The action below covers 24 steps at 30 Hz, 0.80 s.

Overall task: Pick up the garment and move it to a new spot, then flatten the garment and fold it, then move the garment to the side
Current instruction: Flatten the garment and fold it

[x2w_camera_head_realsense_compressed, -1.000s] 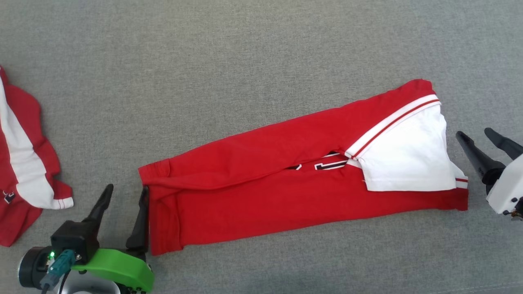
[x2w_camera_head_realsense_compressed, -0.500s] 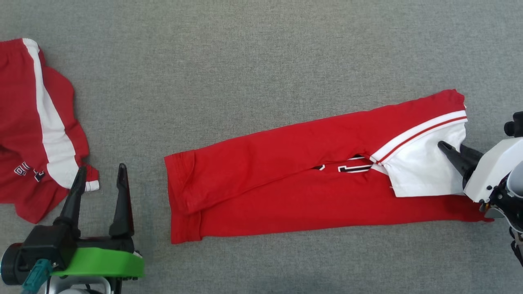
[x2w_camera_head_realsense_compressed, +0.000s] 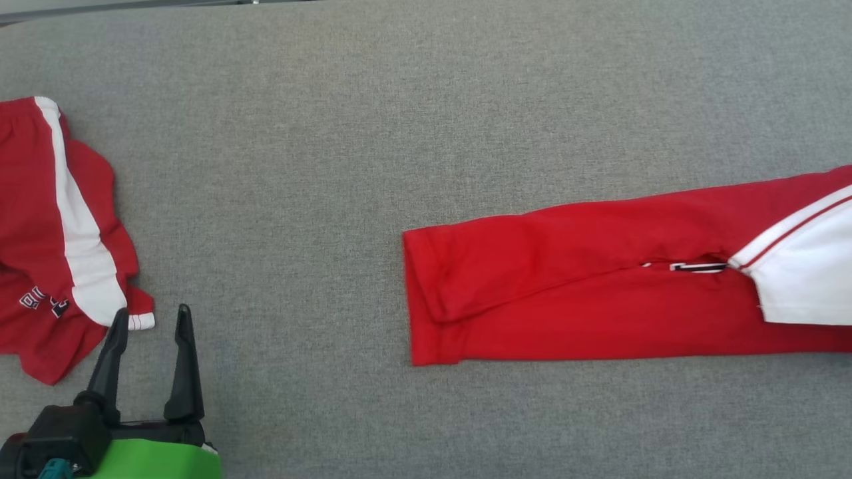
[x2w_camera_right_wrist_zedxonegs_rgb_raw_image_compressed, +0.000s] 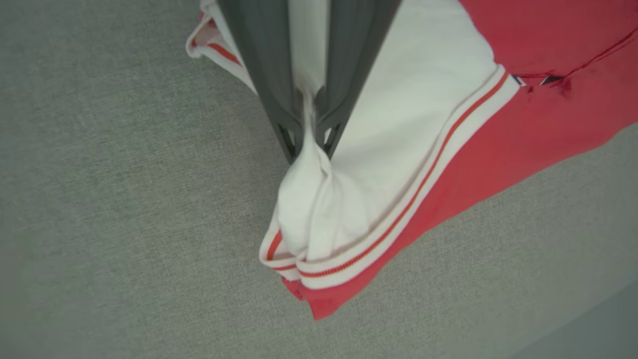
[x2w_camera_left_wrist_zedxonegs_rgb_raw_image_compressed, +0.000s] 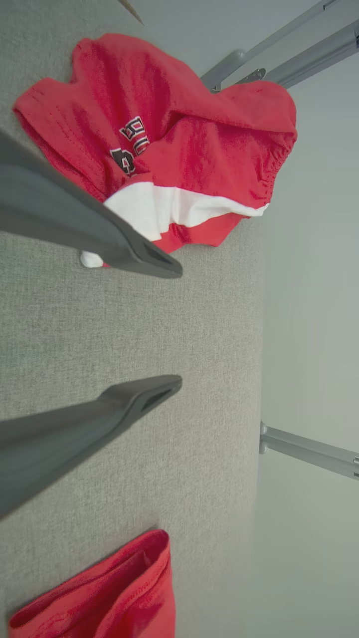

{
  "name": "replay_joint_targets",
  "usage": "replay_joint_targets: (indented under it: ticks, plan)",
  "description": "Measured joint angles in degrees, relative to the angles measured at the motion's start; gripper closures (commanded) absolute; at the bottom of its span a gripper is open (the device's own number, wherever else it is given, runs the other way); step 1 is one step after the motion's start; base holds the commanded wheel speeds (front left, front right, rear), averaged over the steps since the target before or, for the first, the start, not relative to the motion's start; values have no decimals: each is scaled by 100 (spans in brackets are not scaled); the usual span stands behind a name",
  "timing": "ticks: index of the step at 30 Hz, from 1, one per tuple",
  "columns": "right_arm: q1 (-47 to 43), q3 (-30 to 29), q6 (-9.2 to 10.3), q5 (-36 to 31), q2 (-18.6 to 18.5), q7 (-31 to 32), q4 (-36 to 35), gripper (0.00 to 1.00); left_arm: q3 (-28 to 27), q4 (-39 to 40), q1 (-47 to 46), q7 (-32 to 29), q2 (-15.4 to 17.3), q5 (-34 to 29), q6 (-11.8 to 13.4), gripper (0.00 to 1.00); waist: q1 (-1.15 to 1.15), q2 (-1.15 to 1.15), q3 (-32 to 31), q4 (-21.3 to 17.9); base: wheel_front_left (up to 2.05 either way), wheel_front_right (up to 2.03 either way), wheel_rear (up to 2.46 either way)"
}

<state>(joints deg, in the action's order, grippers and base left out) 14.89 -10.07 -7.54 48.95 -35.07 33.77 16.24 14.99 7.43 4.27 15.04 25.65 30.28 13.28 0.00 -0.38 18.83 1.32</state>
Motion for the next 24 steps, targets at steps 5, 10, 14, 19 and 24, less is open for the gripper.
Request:
replay_joint_targets:
  ticks: [5,10,14,19,24]
  plan:
    - [22,-333,7,-165,-232,-49,-104,100,-98,-296,50,0,-379,-193,-347,0,0,0,-192,-38,0,0,0]
    - [-19,372,7,-216,97,256,-1217,100,-216,-584,111,1,-734,-424,-580,0,0,0,-411,-46,0,0,0]
    - [-76,1105,5,-577,1121,610,-2228,100,-263,-929,164,0,-883,-584,-703,0,0,0,-489,-133,0,0,0]
    - [-48,1762,7,-1505,2197,556,-2328,100,-327,-1033,58,0,-979,-706,-836,0,0,0,-427,-212,0,0,0]
    - [101,2328,7,-2226,3005,24,-1664,100,-356,-1193,-85,0,-979,-826,-984,0,0,0,-342,-287,0,0,0]
